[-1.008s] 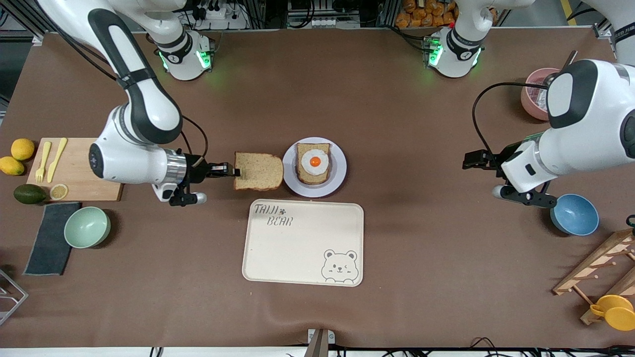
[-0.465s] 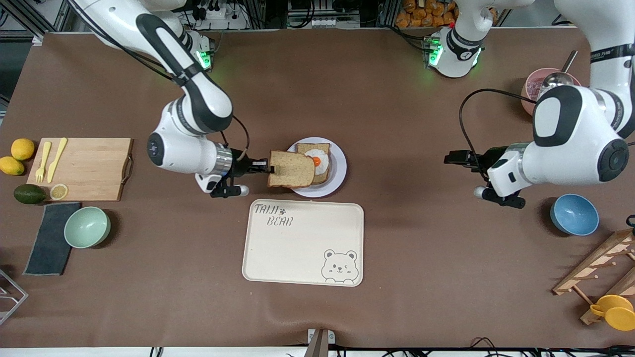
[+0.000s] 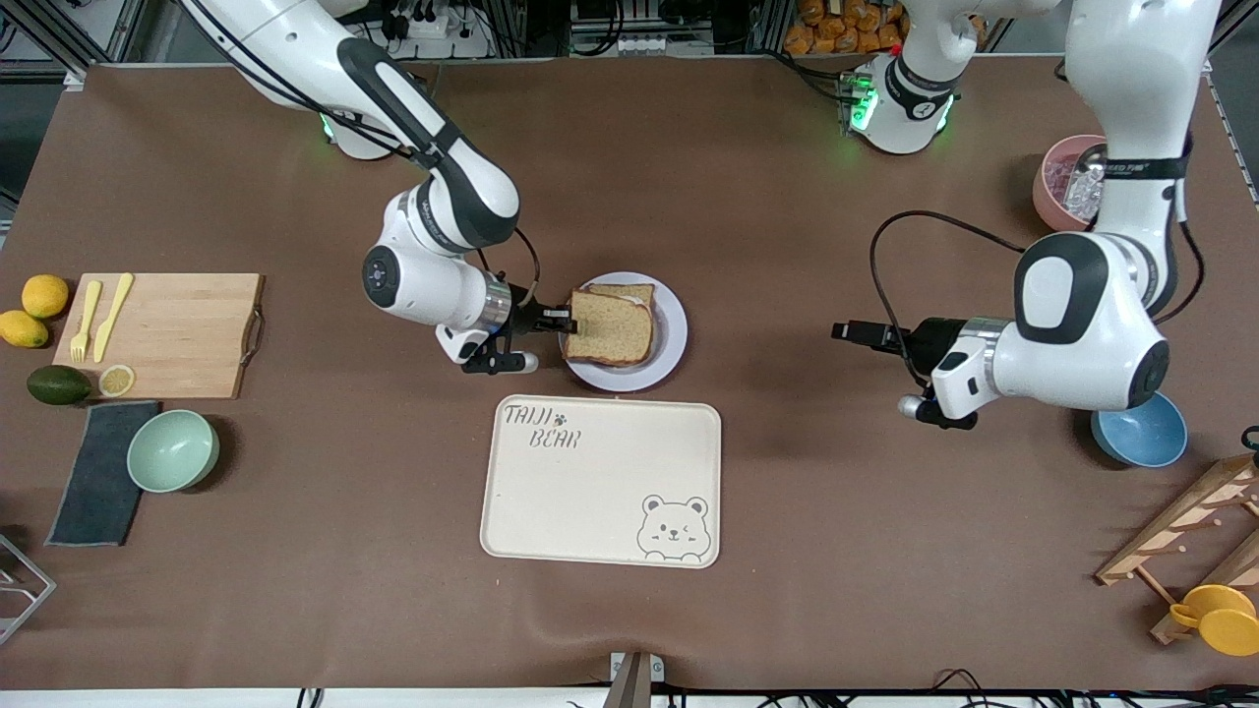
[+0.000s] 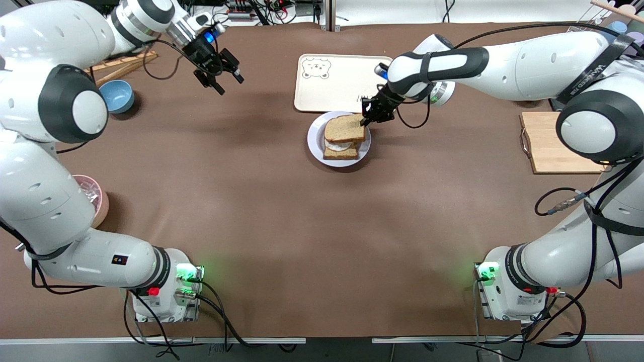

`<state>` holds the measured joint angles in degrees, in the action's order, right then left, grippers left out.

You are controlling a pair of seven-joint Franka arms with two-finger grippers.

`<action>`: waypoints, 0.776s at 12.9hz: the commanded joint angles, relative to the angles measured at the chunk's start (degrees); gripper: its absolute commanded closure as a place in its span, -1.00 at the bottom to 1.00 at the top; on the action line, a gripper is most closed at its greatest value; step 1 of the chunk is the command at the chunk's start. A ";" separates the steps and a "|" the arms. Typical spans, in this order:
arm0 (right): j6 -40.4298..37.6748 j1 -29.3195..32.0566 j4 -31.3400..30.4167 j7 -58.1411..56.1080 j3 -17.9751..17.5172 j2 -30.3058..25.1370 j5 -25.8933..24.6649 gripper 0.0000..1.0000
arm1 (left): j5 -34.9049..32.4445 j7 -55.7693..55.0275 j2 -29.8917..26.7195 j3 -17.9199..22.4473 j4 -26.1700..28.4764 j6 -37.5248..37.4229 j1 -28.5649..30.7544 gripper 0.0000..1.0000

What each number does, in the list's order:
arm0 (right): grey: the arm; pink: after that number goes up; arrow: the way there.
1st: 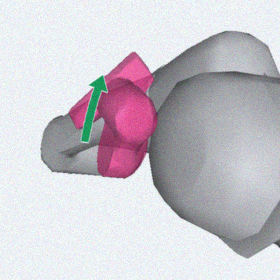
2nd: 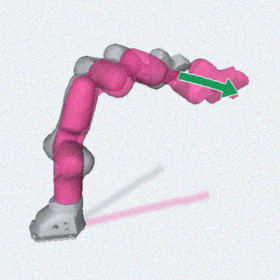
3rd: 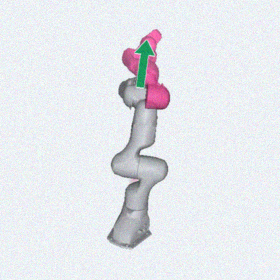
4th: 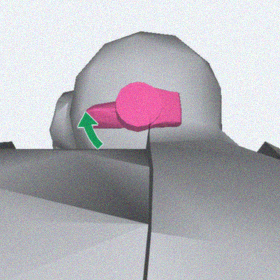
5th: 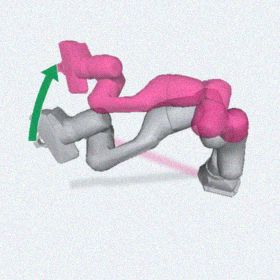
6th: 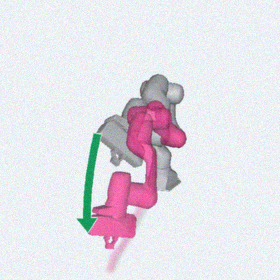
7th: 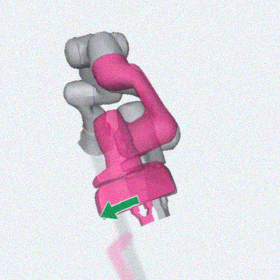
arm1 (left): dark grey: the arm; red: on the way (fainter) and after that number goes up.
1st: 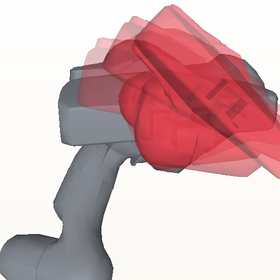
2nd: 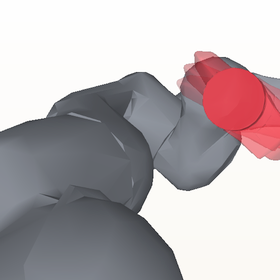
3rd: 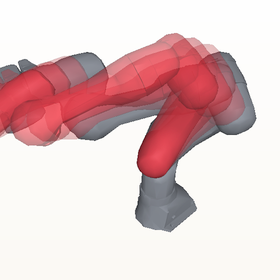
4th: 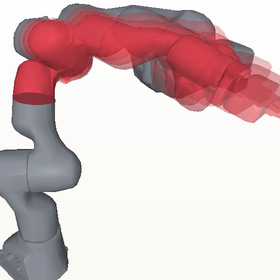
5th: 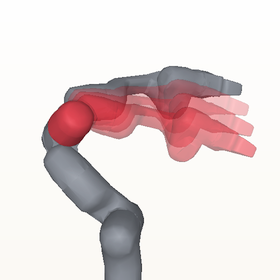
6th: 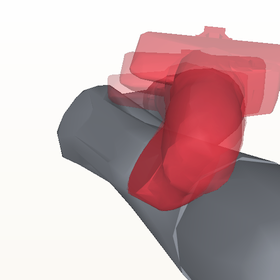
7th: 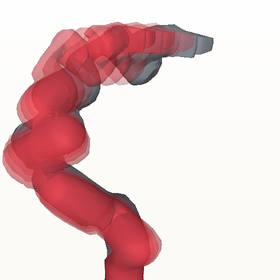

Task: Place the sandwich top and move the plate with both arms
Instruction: 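Release the bread and withdraw the right gripper while the left gripper reaches the plate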

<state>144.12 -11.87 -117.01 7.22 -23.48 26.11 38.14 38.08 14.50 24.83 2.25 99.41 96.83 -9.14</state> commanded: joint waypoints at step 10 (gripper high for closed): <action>-0.16 3.96 0.46 7.63 1.15 -0.97 -0.35 -1.00 | 19.46 2.81 5.93 -7.17 8.34 21.80 -7.90 -1.00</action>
<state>144.64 -9.91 -116.70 13.95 -22.69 26.10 38.15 52.40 16.42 30.84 -5.08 106.15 115.11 -14.57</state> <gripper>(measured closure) 0.181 0.000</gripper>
